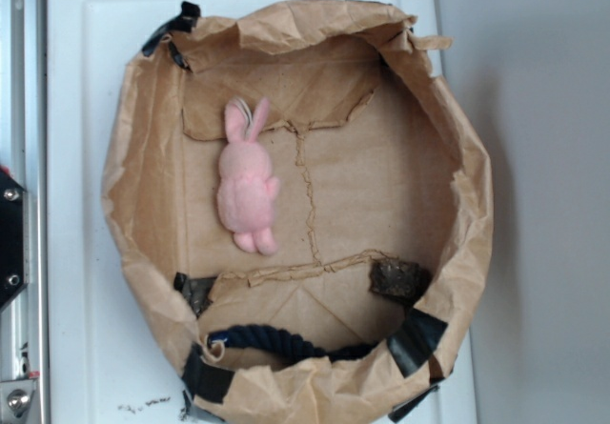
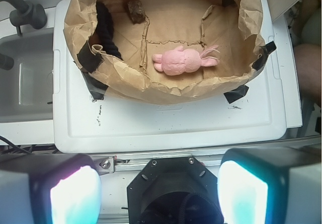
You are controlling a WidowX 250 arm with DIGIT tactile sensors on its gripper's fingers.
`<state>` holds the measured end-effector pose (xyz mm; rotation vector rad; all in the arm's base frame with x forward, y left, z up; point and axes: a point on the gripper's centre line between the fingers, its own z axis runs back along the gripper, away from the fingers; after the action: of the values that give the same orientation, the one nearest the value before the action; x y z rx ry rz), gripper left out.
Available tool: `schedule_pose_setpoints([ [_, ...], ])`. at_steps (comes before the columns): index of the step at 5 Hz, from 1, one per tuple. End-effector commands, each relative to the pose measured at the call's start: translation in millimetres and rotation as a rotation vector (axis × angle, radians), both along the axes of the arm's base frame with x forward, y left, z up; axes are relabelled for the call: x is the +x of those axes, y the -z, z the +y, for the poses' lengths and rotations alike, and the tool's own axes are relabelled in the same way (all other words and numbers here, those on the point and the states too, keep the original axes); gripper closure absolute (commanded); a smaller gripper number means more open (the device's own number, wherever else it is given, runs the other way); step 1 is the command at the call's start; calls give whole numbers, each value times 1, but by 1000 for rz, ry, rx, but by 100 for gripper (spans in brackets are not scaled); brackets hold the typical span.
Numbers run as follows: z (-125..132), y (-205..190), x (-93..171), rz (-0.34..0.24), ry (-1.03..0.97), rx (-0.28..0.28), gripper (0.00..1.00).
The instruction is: Grab the pink bunny.
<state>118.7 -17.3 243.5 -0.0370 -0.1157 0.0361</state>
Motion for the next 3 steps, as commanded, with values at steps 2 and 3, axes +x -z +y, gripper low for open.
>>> schedule_pose_setpoints([
  [2, -1, -3, 12, -4, -34, -18, 0],
  [3, -2, -6, 13, -1, -55, -24, 0],
])
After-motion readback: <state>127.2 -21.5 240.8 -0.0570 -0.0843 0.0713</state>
